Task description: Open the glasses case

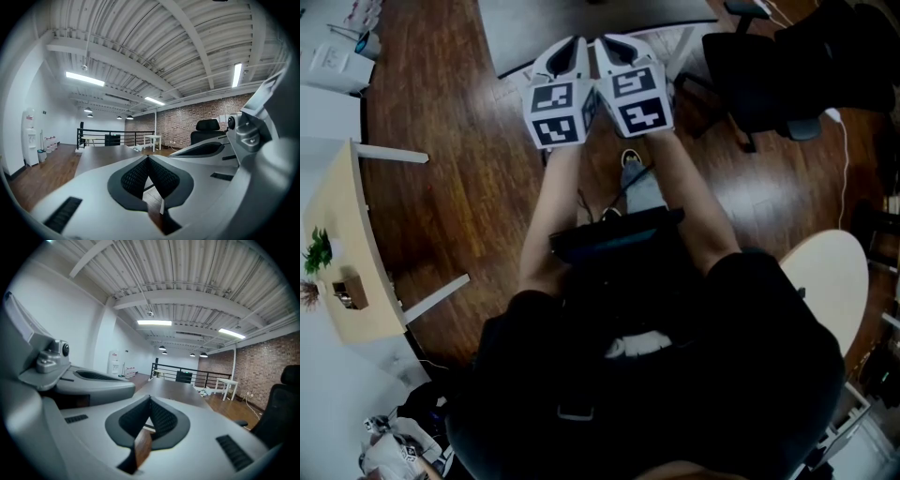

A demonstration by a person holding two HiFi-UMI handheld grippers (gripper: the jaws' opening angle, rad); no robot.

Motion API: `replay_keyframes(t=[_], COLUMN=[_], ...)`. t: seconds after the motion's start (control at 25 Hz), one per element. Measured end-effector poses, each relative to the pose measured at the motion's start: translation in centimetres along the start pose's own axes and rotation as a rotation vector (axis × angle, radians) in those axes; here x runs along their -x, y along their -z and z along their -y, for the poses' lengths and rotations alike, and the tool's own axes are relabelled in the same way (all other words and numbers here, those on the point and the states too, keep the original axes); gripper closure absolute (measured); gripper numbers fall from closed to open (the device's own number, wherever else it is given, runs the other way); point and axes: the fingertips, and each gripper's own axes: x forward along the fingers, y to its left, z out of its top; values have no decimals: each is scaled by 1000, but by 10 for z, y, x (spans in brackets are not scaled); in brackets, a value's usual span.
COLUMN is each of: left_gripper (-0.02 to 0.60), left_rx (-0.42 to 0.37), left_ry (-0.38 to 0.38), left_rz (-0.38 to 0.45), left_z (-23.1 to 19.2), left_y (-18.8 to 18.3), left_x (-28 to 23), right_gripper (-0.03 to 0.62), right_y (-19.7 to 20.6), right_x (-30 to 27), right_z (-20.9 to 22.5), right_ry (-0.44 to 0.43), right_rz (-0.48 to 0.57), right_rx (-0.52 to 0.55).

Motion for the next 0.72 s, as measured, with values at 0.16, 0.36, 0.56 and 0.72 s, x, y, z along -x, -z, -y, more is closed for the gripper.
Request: replay_keyframes(t=[0.16, 0.36, 0.56, 0.72], left_gripper=[586, 586, 586, 586], left_rx=[-6, 2, 1, -11], left_ry=[1, -6, 2, -5], left_rz=[-7, -5, -16, -23], left_z=[-4, -12, -21, -24], left_y=[-2, -1, -2, -9], left_x=[-30, -76, -120, -154], right_gripper=[589, 589, 589, 589], right_y=[-2, 0, 0, -3], right_x=[-21, -57, -94, -116], right_z=[21, 51, 76, 102], right_ry=[-7, -23, -48, -56], right_rz=[1, -5, -11, -7], right_rx=[-10, -1, -6, -21])
